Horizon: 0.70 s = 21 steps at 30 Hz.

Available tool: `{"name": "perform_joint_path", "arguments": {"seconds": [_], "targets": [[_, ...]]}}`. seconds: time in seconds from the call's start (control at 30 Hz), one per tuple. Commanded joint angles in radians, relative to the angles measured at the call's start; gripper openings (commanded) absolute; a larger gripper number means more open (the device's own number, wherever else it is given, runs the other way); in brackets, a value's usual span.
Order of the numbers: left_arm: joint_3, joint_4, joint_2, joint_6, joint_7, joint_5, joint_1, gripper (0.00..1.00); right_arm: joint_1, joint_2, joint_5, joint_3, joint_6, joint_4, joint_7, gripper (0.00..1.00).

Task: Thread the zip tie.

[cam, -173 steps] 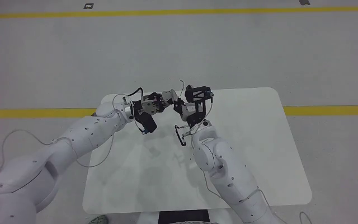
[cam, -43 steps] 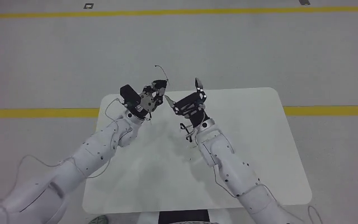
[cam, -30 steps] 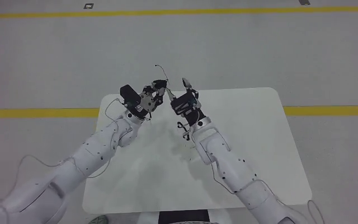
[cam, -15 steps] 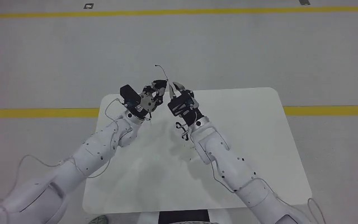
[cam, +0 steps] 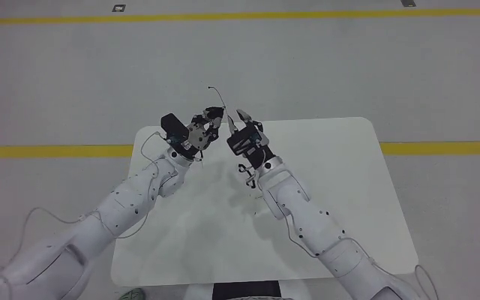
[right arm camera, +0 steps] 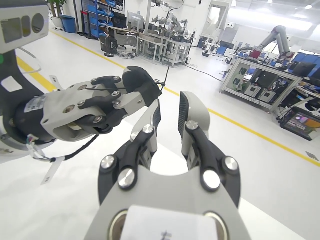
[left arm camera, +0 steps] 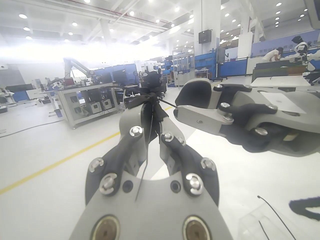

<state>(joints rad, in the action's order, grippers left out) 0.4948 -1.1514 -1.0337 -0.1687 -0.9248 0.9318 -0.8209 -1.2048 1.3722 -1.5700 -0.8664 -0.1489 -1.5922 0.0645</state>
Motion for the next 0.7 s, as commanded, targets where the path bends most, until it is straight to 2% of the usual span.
{"name": "perform_joint_path", "arguments": {"seconds": [0.0, 0.3, 0.67], "targets": [[0.0, 0.0, 0.0, 0.0, 0.0, 0.0, 0.0, 0.0, -0.003, -0.004, 0.0, 0.001, -0.002, -0.004, -0.001, 0.2], [0.0, 0.0, 0.0, 0.0, 0.0, 0.0, 0.0, 0.0, 0.007, -0.009, 0.0, 0.02, -0.003, -0.018, -0.007, 0.19], [0.0, 0.0, 0.0, 0.0, 0.0, 0.0, 0.0, 0.0, 0.037, 0.003, 0.0, 0.041, 0.013, -0.001, -0.016, 0.14]]}}
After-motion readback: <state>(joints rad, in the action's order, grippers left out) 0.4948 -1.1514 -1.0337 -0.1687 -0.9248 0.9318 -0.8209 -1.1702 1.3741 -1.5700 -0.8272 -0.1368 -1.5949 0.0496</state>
